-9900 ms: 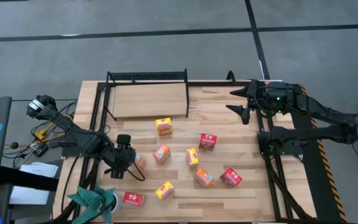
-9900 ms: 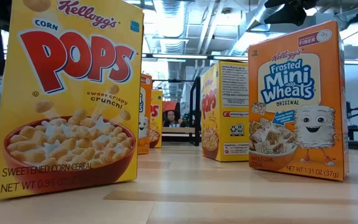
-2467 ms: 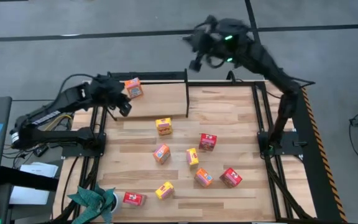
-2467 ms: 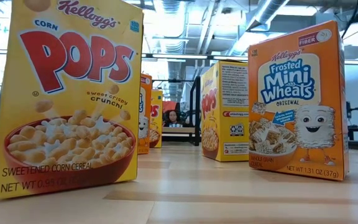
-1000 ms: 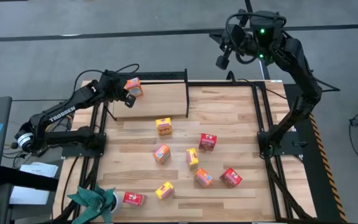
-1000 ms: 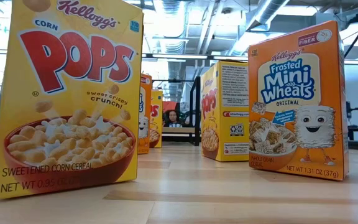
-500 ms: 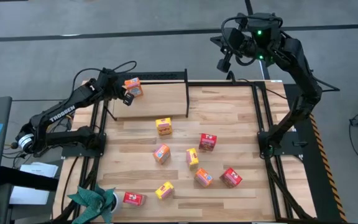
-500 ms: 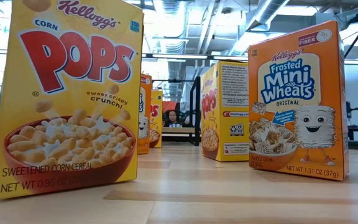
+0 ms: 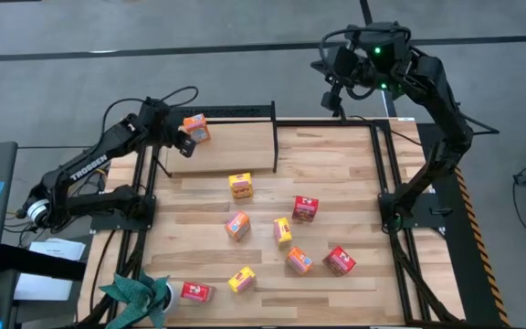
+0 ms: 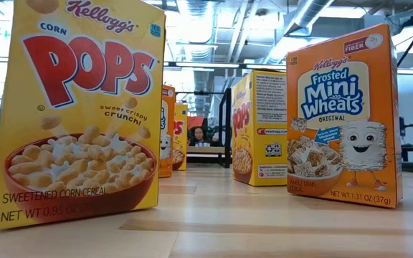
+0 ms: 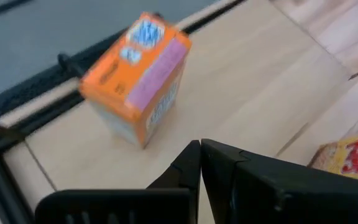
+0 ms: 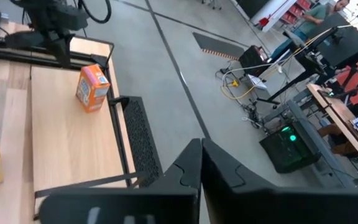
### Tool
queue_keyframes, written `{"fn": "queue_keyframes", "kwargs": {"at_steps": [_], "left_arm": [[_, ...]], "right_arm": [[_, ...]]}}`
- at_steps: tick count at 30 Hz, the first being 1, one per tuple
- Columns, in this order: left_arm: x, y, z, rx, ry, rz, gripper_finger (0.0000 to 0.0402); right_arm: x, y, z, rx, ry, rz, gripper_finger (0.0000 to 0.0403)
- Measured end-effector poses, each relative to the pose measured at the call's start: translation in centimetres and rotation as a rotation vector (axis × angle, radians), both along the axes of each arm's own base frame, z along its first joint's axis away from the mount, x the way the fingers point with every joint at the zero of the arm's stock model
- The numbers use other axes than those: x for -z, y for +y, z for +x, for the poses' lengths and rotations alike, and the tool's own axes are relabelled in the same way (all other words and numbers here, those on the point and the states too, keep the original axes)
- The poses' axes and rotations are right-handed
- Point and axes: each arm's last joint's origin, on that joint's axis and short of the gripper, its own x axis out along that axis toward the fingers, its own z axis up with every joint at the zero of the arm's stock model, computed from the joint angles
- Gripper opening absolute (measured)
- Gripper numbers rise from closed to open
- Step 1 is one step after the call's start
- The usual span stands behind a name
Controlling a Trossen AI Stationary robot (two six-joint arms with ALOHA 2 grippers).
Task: Stack cereal on shelf
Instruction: Put the top left orange cereal box on the shelf
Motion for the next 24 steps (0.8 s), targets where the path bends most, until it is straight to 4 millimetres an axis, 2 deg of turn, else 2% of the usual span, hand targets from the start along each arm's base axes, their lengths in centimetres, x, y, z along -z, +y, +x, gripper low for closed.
{"fn": "queue_keyframes", "kwargs": {"at_steps": [5,15,24], "left_arm": [[0.26,0.0,-0.07,0.004,0.024,0.019,0.0],[0.1,0.55,0.15,-0.041,0.049,0.092,0.0],[0.13,0.57,0.11,-0.047,0.065,0.102,0.0]], "right_arm": [[0.07,-0.17,-0.12,0.007,0.007,0.003,0.0017],[0.14,-0.43,-0.29,0.02,0.013,0.009,0.0041],[0.19,-0.42,-0.31,0.019,0.019,0.011,0.0019]]}}
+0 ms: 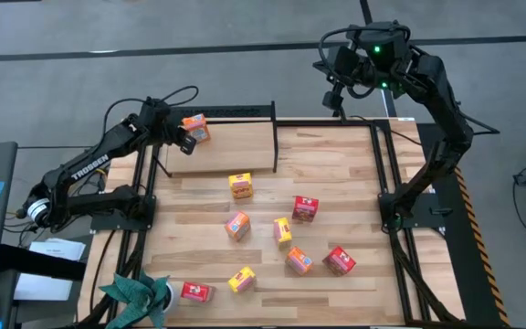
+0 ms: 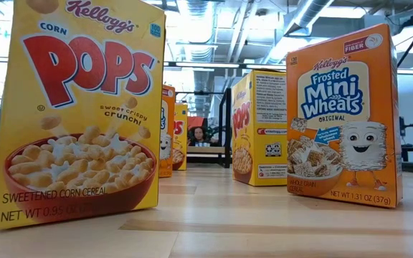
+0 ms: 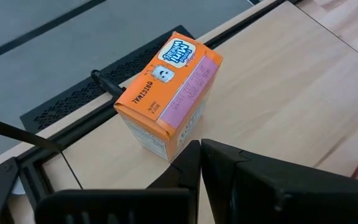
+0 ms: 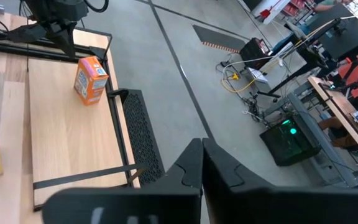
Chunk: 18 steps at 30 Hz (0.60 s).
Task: Stack cereal on shelf
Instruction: Put the top left orange cereal box on the shelf
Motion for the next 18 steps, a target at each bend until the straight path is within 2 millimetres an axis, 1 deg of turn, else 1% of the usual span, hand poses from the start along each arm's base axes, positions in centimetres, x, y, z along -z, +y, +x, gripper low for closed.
{"fn": "queue_keyframes", "kwargs": {"at_steps": [4,9,12,18], "left_arm": [[0.0,0.0,0.0,-0.001,0.0,0.001,0.0],[0.1,0.1,0.5,0.017,-0.005,0.006,0.0],[0.2,-0.1,0.9,0.04,0.001,0.011,0.0],[0.4,-0.3,1.2,0.043,0.038,0.018,0.0]], "right_arm": [[0.0,0.0,0.0,0.0,0.0,-0.001,0.0018],[0.0,0.0,0.0,0.0,0.0,-0.001,0.0037],[0.0,0.0,0.0,0.0,-0.001,-0.001,0.0041],[0.0,0.0,0.0,0.0,-0.001,0.0,0.0031]]}}
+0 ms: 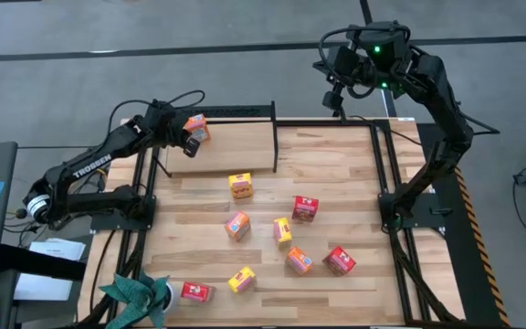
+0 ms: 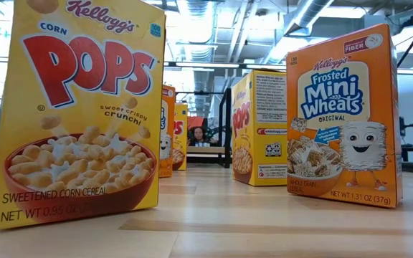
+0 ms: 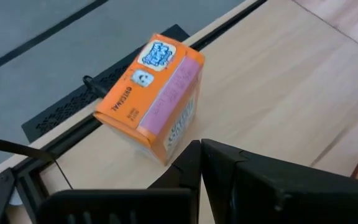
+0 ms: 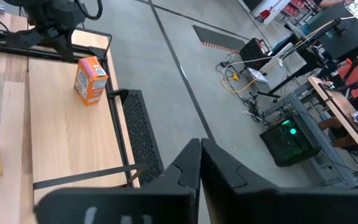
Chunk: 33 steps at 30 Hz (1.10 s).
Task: Stack cereal on shelf
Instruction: Put the top left orange cereal box on the shelf
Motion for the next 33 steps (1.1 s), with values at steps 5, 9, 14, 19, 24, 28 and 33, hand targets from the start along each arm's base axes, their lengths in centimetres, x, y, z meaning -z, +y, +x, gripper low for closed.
{"fn": "queue_keyframes", "kwargs": {"at_steps": [5,9,14,19,24,28,33], "left_arm": [[0.1,0.2,0.1,-0.011,0.014,0.009,0.0],[0.0,0.3,0.1,-0.023,0.007,0.028,0.0],[0.1,0.6,0.4,-0.026,0.013,0.039,0.0],[1.0,1.0,1.0,-0.008,0.043,0.0,0.0],[1.3,1.3,1.2,-0.017,0.059,0.0,0.0],[1.4,1.3,1.2,-0.023,0.087,0.014,0.0],[1.3,1.3,1.1,-0.04,0.105,0.028,0.0]], "right_arm": [[0.0,0.0,0.0,0.0,0.0,0.0,0.0018],[0.0,0.0,0.0,0.0,0.0,0.0,0.0024],[0.0,0.0,0.0,0.0,-0.001,0.0,0.0039],[0.0,0.0,0.0,0.0,-0.001,0.0,0.0032],[0.0,0.0,0.0,0.0,0.0,0.0,0.0018],[0.0,0.0,0.0,0.0,-0.001,0.0,0.0019],[0.0,0.0,0.0,0.0,-0.001,0.0,0.0039]]}}
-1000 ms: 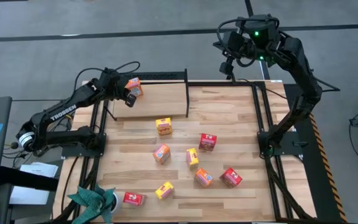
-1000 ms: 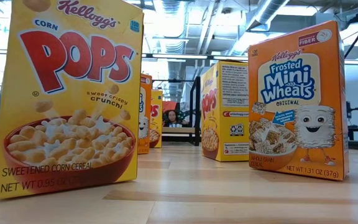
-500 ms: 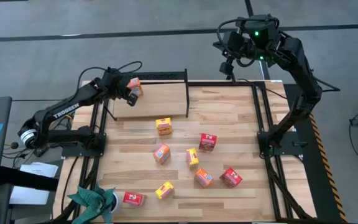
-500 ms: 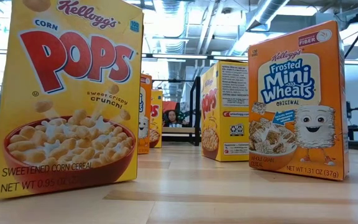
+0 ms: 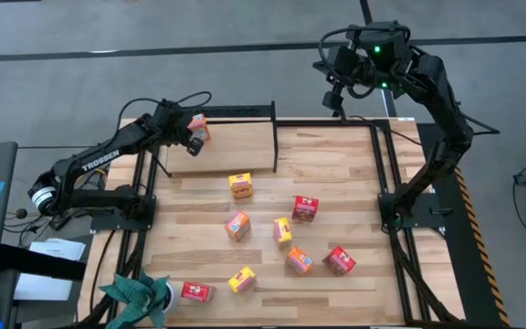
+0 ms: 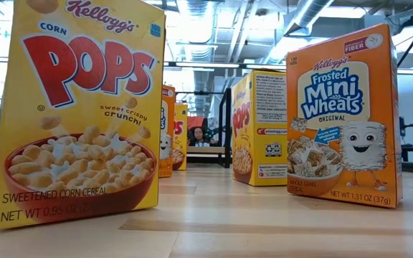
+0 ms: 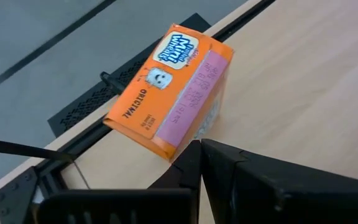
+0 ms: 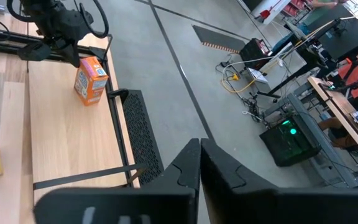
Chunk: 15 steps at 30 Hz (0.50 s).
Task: Stack cereal on shelf
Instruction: Put the top left orange cereal box on the shelf
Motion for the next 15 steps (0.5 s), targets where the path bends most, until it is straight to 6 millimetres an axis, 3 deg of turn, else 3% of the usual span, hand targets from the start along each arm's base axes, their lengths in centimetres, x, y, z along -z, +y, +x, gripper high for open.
{"fn": "queue_keyframes", "kwargs": {"at_steps": [15], "left_arm": [[-0.21,0.26,-0.1,-0.034,0.057,0.072,0.0]], "right_arm": [[0.0,0.0,0.0,0.0,0.0,0.0,0.0018]]}}
